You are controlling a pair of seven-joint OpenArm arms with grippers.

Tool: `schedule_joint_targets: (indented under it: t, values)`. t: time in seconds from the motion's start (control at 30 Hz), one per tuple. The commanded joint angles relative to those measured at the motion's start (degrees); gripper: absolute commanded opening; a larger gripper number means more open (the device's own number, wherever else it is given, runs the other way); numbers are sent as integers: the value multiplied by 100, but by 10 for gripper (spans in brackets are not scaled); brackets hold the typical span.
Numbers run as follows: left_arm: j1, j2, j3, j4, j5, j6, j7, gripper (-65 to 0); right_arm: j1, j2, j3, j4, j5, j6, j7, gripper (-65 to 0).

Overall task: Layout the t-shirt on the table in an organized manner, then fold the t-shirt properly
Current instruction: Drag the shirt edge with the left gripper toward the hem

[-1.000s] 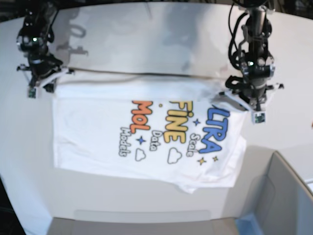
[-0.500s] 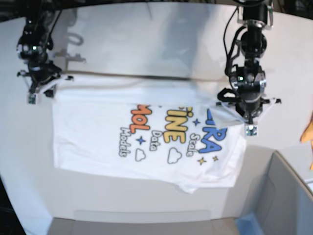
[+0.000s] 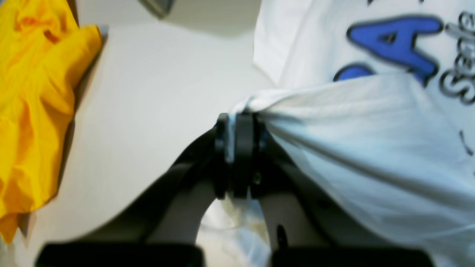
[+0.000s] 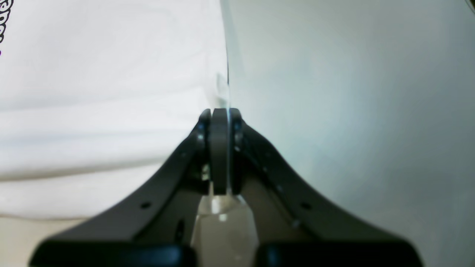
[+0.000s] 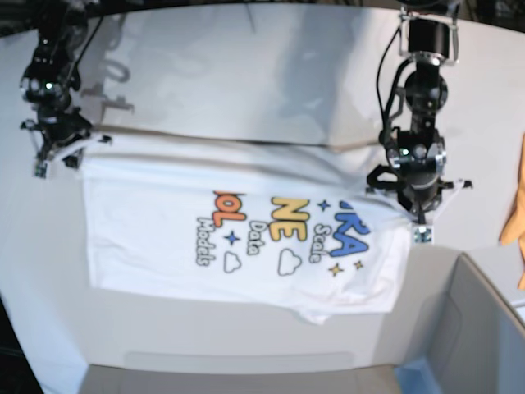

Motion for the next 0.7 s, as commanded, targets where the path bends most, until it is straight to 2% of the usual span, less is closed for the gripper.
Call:
schedule_joint_targets:
  t: [0.0, 0.2, 0.47, 0.67]
  values:
    - [-137, -53, 122, -2, 125, 28, -86, -650, 40, 91, 24, 16, -10, -21, 129, -650]
    - [-471, -71, 826, -635, 125, 55, -147, -646, 48, 91, 41, -301, -10, -21, 129, -650]
    - [-595, -71, 870, -820, 125, 63, -481, -644, 48, 109, 50, -301, -10, -21, 129, -650]
    - [-779, -35, 896, -1646, 125, 63, -921, -644, 136, 91, 50, -309, -10, -21, 129, -650]
